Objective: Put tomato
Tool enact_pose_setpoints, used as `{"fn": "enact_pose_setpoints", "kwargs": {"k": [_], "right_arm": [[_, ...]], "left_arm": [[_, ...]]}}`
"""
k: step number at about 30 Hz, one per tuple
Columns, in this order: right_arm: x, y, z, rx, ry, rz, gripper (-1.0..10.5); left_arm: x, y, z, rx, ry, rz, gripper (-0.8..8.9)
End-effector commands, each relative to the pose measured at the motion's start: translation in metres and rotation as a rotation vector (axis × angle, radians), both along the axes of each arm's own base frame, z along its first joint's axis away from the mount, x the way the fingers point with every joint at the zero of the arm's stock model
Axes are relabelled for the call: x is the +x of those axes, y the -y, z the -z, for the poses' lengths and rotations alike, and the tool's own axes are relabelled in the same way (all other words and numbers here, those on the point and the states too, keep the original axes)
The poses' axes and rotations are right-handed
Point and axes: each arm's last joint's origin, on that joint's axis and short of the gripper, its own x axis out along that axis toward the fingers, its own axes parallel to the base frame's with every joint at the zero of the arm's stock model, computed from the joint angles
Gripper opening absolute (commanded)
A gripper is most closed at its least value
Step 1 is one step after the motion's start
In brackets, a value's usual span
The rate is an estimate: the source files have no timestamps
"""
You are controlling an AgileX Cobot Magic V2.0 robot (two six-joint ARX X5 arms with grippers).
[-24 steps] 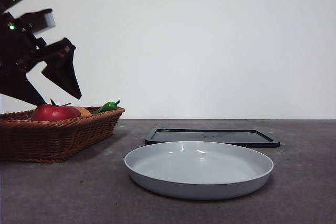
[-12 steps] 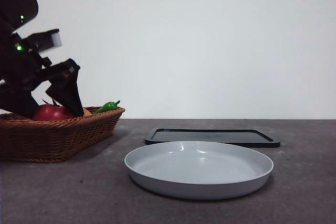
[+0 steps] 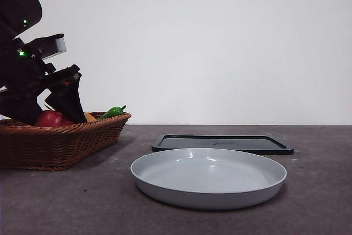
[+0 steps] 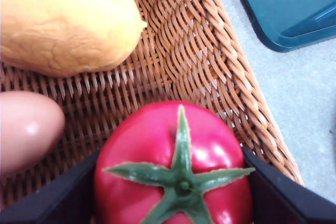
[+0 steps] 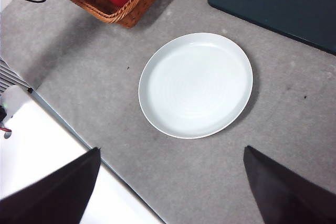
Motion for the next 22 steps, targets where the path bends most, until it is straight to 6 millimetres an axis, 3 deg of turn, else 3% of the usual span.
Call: {"fn": "enact_pose_setpoints", "kwargs": {"k": [1,5,12,17,22], "right_arm": [[0.001,-0.001,-0.005,0.006,0.016,-0.004,4.3],[0.001,-0.001,-0.005,0.006,0.016,-0.004,4.3],[0.001,-0.001,-0.005,0.007,0.016,-0.004,4.3],[0.001,-0.001,-0.006,0.008,0.022,-0.003,4.3],[0.002,-0.001,-0.006,0.01,0.027,-0.004,4.3]], "left_arm": [[0.004,0.002,-0.003,-0.002,0.012,0.003,2.75],[0.0,0.001,-0.021,-0.019,0.065,0.0,2.75],[-0.023,0.01,-0.075,-0.082,0.233,0.034,2.75],[-0.048,0.033,-0.101,-0.159,0.305,0.148,2.75],[-0.065,0.069,-0.103,-0.185,0.305,0.292,2.75]]}}
